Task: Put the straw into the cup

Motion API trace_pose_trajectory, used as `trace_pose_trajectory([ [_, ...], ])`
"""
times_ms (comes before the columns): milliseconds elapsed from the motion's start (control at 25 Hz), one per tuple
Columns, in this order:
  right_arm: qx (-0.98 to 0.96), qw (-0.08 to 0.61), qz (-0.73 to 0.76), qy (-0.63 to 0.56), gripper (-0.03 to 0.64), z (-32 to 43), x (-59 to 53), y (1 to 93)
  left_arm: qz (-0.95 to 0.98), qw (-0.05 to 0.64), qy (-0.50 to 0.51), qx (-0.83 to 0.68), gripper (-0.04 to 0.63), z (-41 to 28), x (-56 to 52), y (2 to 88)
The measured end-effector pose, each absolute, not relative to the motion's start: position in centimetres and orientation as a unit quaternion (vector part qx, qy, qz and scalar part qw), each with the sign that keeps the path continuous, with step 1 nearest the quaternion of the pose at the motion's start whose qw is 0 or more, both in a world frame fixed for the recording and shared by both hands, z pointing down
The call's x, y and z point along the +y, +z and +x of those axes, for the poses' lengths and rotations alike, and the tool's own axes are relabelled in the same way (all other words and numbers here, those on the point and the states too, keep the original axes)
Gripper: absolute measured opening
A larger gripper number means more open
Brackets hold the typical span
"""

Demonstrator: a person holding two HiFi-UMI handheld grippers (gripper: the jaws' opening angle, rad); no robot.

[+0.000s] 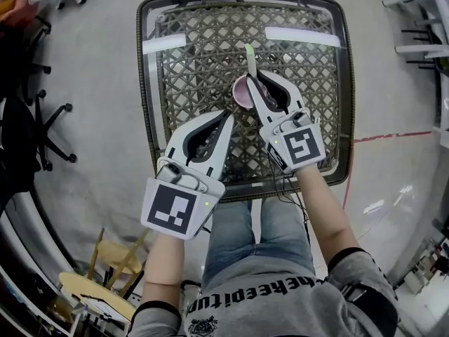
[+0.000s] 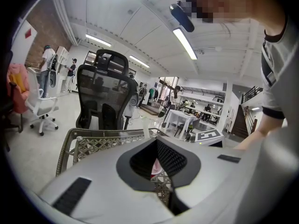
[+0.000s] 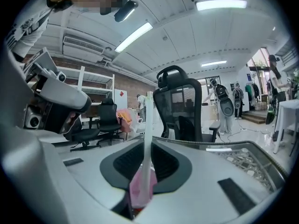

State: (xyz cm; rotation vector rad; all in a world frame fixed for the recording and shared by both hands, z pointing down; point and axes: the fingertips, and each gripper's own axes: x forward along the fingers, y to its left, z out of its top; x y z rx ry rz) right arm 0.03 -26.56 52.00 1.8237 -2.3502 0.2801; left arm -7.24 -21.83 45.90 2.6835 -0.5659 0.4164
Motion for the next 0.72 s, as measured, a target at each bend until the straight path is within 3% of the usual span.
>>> trace_pose_trajectory([
  [720, -0.785, 0.101, 0.602, 0.106, 0.095, -0.2, -26.3, 53.0, 0.950, 0.184, 0.151, -0.204, 0.017, -7.3, -22.0, 46.1],
])
